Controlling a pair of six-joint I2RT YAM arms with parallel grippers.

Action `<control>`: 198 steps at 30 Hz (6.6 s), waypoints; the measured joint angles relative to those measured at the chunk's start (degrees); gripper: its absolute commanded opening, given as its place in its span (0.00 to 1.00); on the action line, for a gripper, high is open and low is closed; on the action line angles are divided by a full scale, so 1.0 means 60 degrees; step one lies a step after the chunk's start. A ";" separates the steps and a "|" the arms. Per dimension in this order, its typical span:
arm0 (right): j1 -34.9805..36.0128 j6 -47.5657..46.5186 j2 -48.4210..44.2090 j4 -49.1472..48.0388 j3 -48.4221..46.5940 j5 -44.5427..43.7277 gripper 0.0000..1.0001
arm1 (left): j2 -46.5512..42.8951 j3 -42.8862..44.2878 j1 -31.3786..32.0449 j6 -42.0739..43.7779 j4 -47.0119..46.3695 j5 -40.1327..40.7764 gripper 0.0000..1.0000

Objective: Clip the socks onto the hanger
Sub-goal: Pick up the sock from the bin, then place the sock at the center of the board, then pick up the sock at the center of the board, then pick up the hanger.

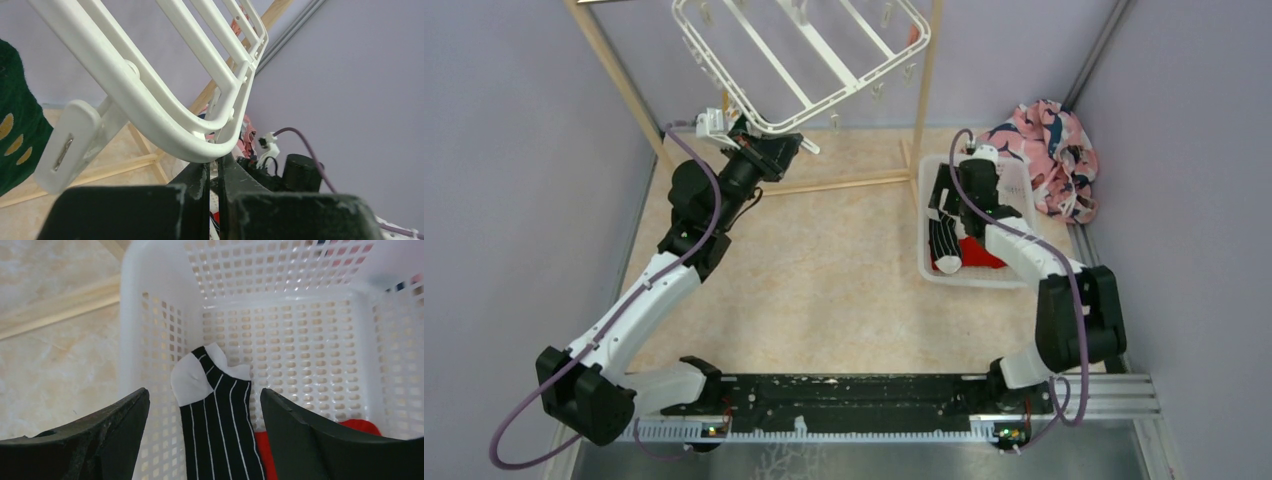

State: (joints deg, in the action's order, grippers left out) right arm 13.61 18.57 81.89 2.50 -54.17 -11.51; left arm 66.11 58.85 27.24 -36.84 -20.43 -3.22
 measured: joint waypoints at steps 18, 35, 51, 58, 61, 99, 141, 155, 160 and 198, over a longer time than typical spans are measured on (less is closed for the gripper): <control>0.0007 0.0874 0.2747 -0.0353 -0.0044 0.0831 0.00 | 0.0109 0.0026 -0.0004 0.0160 0.0000 -0.0058 0.00; 0.0007 0.1009 -0.1027 -0.1064 0.0546 0.0692 0.00 | 0.0124 0.0026 0.0000 0.0328 0.0015 -0.0007 0.00; 0.2080 0.1286 -0.1406 -0.2514 -0.0401 0.3574 0.00 | 0.0124 0.0026 0.0000 0.0331 0.0007 -0.0047 0.00; 0.2714 0.0459 0.0503 -0.2390 -0.1107 0.3923 0.00 | 0.0080 0.0026 0.0000 0.0375 0.0036 -0.0040 0.00; 0.3249 -0.0557 0.1060 -0.1628 -0.1126 0.3435 0.00 | 0.0080 0.0026 0.0000 0.0404 0.0044 -0.0036 0.00; 0.6018 -0.5118 0.3293 0.1217 -0.1075 0.2750 0.36 | 0.0066 0.0026 0.0000 0.0583 0.0157 0.0178 0.00; 0.5880 -0.4160 0.4419 -0.0069 -0.1668 0.2022 0.43 | 0.0018 0.0022 0.0000 0.0586 0.0189 0.0178 0.00; 0.5756 -0.4044 0.4146 -0.0561 -0.1213 0.2171 0.00 | 0.0007 0.0022 0.0000 0.0583 0.0193 0.0168 0.00; 0.5552 -0.3978 0.3096 -0.0576 -0.0831 0.2328 0.00 | -0.0004 0.0022 0.0000 0.0583 0.0193 0.0157 0.00; 0.4131 -0.3555 0.0040 -0.2845 -0.2790 0.5268 0.00 | -0.0073 0.0026 -0.0015 0.0033 -0.0073 -0.0943 0.00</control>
State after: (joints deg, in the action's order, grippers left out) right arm 38.39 -2.76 82.13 -14.57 -70.91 20.10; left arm 65.67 59.00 27.16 -36.64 -20.86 -8.88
